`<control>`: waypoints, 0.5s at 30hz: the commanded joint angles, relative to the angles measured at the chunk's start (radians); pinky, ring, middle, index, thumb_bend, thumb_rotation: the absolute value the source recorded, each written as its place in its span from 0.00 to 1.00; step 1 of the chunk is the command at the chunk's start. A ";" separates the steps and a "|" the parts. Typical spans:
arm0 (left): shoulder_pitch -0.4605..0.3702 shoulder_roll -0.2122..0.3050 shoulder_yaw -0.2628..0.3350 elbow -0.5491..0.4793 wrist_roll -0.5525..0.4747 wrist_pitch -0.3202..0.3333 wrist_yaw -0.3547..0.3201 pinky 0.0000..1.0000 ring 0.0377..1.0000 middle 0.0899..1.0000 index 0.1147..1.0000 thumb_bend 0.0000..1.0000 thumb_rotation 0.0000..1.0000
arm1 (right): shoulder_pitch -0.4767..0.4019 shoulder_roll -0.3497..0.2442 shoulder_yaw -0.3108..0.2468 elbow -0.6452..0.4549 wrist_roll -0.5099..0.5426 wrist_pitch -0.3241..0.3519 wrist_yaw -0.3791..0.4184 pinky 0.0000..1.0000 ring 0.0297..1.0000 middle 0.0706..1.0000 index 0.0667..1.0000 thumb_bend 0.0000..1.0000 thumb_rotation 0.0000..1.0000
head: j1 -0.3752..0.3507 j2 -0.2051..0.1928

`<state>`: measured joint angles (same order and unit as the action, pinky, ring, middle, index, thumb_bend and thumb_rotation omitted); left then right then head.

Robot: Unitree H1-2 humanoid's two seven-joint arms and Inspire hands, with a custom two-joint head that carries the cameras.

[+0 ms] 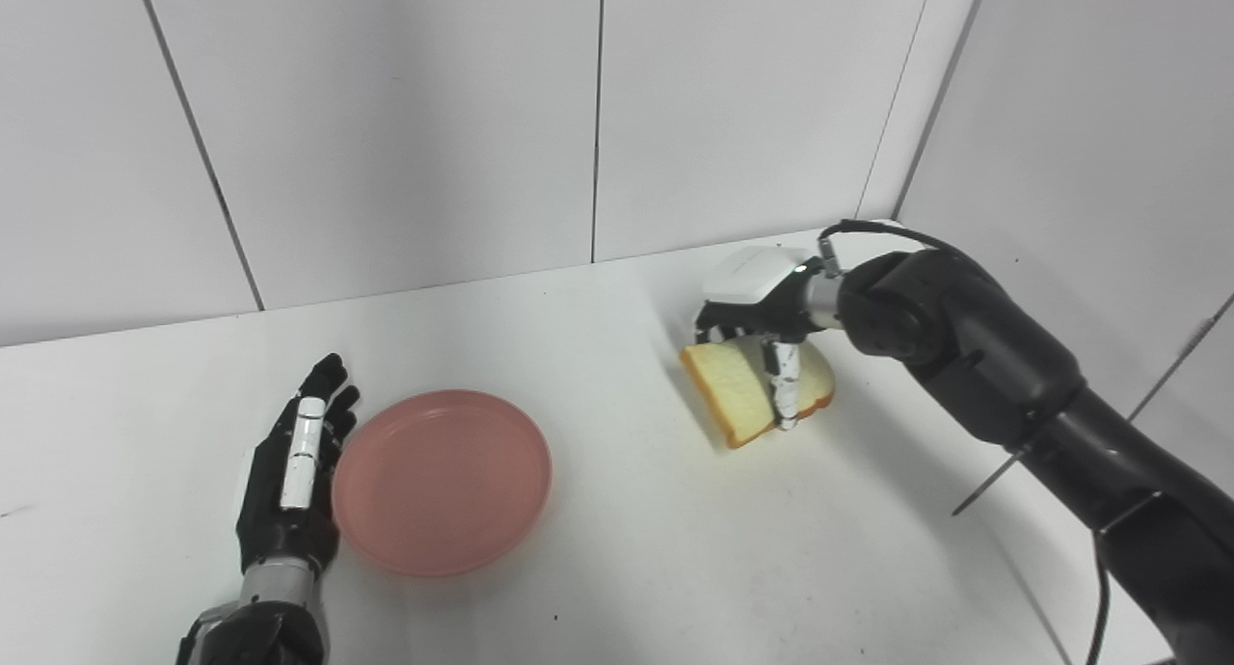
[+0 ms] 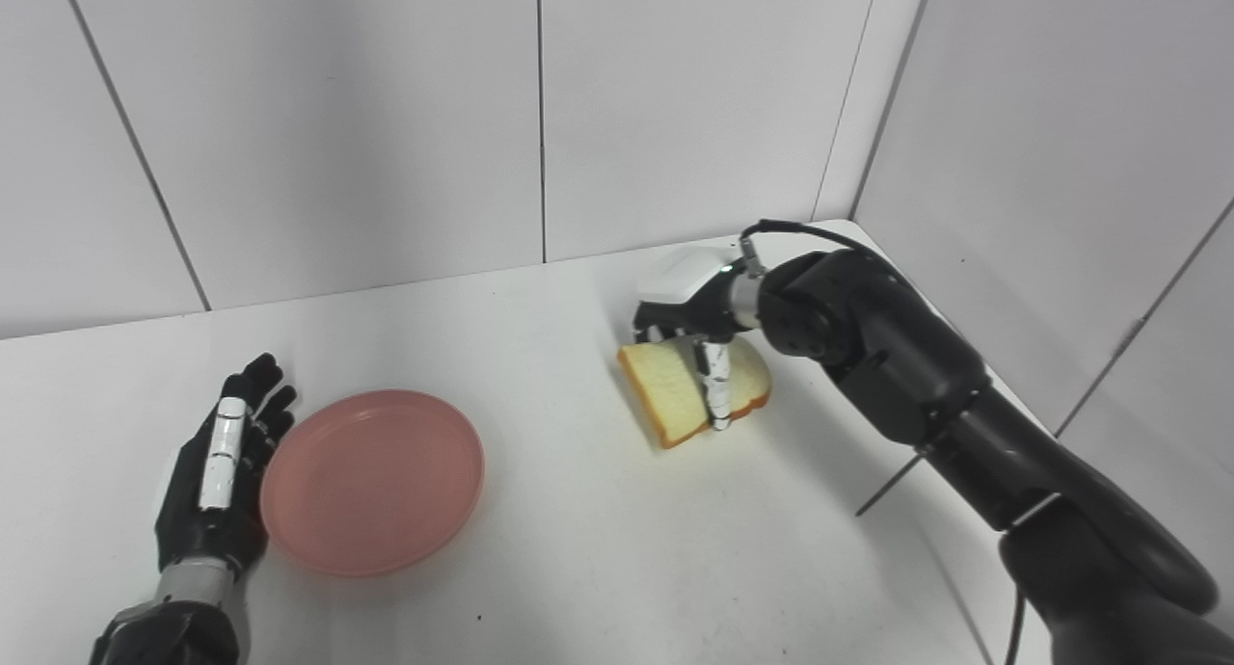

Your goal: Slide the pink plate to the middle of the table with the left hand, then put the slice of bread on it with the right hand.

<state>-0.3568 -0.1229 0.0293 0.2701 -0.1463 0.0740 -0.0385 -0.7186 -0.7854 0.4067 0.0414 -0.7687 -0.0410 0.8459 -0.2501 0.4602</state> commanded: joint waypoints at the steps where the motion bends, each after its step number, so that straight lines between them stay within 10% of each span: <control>1: 0.006 -0.009 -0.003 0.027 0.007 0.014 0.012 0.96 0.90 0.91 0.79 0.65 0.74 | -0.076 0.001 -0.004 -0.037 -0.011 -0.032 0.000 0.42 0.48 0.45 0.63 0.56 0.00 | 0.008 -0.001; 15: 0.003 -0.057 -0.027 0.066 0.054 -0.025 0.059 0.90 0.89 0.91 0.75 0.70 0.74 | -0.154 0.154 0.095 -0.040 -0.051 -0.082 0.017 0.43 0.49 0.45 0.61 0.56 0.00 | 0.093 0.001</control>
<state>-0.3631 -0.1629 0.0089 0.3062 -0.0962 0.0207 0.0049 -0.8009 -0.6316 0.5140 0.0157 -0.8097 -0.0938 0.8677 -0.1581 0.4602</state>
